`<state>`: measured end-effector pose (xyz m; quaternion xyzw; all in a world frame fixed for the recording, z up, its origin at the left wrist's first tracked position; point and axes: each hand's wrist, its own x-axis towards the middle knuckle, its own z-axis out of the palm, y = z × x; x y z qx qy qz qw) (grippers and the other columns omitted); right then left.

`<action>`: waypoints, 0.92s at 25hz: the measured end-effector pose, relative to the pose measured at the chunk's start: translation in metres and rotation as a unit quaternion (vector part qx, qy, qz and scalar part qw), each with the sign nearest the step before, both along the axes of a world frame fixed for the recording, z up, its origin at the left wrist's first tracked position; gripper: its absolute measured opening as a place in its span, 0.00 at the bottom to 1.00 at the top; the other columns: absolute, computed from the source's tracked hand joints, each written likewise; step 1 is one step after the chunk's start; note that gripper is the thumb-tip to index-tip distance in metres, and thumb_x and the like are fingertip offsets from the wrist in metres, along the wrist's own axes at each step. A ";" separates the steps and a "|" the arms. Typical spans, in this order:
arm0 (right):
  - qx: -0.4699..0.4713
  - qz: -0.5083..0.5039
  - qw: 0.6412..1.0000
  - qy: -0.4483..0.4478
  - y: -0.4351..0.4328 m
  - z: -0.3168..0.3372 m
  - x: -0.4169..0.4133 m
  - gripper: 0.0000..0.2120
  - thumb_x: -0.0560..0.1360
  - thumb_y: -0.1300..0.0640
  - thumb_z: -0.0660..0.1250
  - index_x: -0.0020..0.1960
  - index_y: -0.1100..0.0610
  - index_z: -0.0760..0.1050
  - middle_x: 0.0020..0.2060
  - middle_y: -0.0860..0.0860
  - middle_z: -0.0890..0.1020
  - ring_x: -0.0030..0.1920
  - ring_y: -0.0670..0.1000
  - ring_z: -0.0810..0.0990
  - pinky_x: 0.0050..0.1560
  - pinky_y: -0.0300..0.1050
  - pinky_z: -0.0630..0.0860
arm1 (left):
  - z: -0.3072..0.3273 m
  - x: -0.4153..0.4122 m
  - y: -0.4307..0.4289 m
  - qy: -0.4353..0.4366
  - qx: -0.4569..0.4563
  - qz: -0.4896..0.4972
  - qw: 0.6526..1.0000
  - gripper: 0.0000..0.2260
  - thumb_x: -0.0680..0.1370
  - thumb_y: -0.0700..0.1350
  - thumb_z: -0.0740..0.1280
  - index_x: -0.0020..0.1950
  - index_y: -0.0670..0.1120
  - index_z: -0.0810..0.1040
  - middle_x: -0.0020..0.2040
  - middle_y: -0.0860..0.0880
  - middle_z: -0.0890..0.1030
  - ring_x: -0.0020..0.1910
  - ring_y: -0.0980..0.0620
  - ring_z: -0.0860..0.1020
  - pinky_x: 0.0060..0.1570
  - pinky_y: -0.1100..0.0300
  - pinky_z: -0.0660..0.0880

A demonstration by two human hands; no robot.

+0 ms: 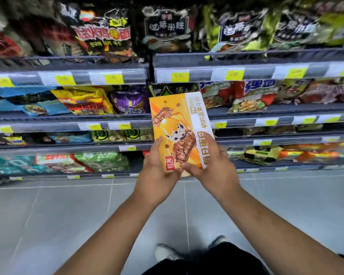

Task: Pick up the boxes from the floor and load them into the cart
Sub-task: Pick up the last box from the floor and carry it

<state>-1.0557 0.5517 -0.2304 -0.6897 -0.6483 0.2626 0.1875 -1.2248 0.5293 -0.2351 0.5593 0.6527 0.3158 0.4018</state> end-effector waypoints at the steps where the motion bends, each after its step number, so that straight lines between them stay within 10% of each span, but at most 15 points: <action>1: -0.002 -0.029 1.000 0.004 -0.005 0.000 0.018 0.47 0.64 0.33 0.71 0.76 0.41 0.51 0.63 0.55 0.70 0.57 0.57 0.77 0.48 0.47 0.75 | 0.002 0.018 0.004 0.010 0.005 -0.026 1.000 0.41 0.69 0.58 0.71 0.74 0.64 0.50 0.67 0.49 0.71 0.64 0.51 0.73 0.60 0.49 0.74; 11: 0.012 -0.217 0.976 0.020 -0.070 0.012 0.213 0.45 0.66 0.35 0.72 0.76 0.42 0.54 0.64 0.54 0.69 0.60 0.56 0.75 0.51 0.47 0.74 | 0.024 0.223 0.001 0.058 0.025 -0.223 0.973 0.37 0.76 0.53 0.69 0.78 0.60 0.50 0.66 0.49 0.66 0.54 0.58 0.69 0.51 0.68 0.63; 23: 0.029 -0.398 0.916 0.032 -0.128 0.022 0.407 0.44 0.66 0.34 0.72 0.75 0.41 0.56 0.61 0.53 0.69 0.57 0.56 0.77 0.50 0.46 0.73 | 0.032 0.448 -0.001 0.076 0.054 -0.394 0.914 0.34 0.77 0.53 0.68 0.76 0.64 0.52 0.63 0.48 0.67 0.60 0.47 0.73 0.58 0.57 0.70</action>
